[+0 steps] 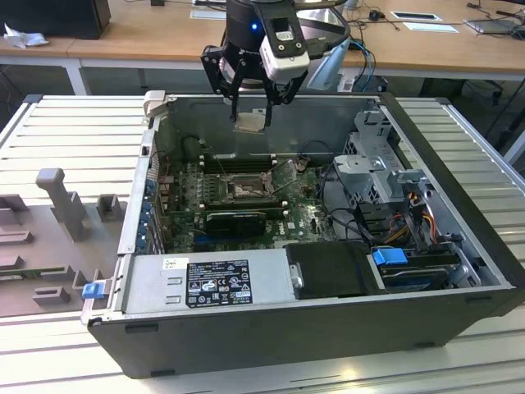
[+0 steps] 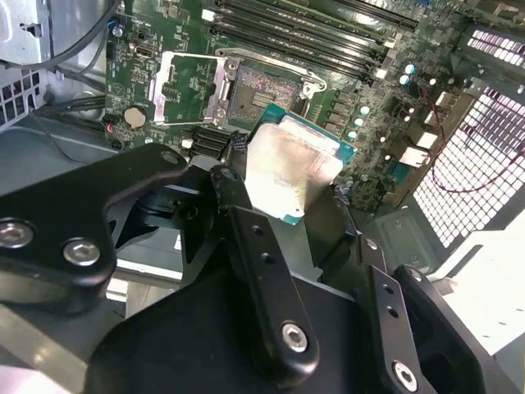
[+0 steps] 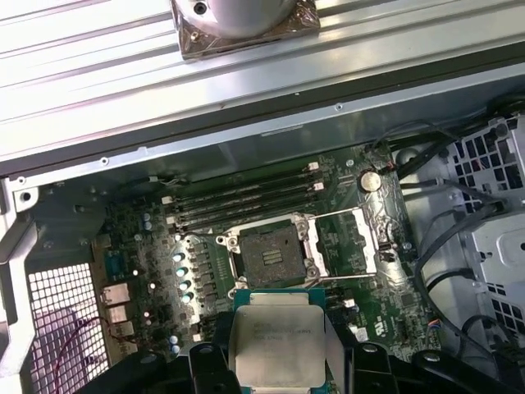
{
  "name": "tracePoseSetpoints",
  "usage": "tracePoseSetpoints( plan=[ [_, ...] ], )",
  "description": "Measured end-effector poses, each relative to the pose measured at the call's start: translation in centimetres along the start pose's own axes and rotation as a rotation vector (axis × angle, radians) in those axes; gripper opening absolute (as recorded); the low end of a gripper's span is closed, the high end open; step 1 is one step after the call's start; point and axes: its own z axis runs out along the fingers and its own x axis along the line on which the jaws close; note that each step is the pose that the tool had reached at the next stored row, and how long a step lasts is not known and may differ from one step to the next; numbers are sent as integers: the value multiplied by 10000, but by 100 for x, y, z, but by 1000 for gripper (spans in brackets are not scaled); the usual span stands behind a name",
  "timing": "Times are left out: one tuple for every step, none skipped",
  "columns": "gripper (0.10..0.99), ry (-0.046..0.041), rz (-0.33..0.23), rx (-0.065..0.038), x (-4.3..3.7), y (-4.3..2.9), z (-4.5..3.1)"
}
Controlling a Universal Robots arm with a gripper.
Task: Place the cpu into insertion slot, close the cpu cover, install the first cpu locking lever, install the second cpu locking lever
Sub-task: 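Place the cpu into insertion slot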
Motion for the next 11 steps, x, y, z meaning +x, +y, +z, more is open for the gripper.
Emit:
tracePoseSetpoints(
  plan=[
    [525,-4,41,-1,0,0,1],
    [525,-8,97,-1,0,0,1],
    [525,-14,156,-3,0,0,2],
    [525,-17,190,-4,0,0,2],
    [525,-23,259,-4,0,0,3],
    [525,-29,327,-6,0,0,4],
    [525,-35,387,-8,0,0,5],
    [525,-38,428,-8,0,0,5],
    [525,-42,467,-9,0,0,6],
    [525,-48,531,-10,0,-1,6],
    [525,-54,602,-11,0,-1,7]
  ],
)
